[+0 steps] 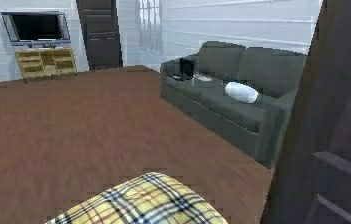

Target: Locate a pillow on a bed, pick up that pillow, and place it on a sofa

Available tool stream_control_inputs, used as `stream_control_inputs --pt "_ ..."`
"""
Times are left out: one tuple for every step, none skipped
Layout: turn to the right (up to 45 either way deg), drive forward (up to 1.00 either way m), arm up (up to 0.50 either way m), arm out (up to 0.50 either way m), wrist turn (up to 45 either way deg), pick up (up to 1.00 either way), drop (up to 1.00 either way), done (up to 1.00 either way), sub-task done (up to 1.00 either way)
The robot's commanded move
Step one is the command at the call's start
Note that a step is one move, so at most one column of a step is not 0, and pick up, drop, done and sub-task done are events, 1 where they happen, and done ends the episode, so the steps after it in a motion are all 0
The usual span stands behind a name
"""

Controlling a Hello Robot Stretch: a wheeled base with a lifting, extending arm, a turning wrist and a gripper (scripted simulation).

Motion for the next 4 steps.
stream_control_inputs --pt "0.0 1.00 0.00 0.00 0.0 0.00 0.00 0.00 0.00" --pt "-3.0 0.00 0.00 0.00 0.0 0.00 0.00 0.00 0.00" --pt "0.0 1.00 0.00 0.00 0.0 0.00 0.00 0.00 0.00" --pt "0.0 0.40 0.00 0.00 0.0 0.00 0.00 0.00 0.00"
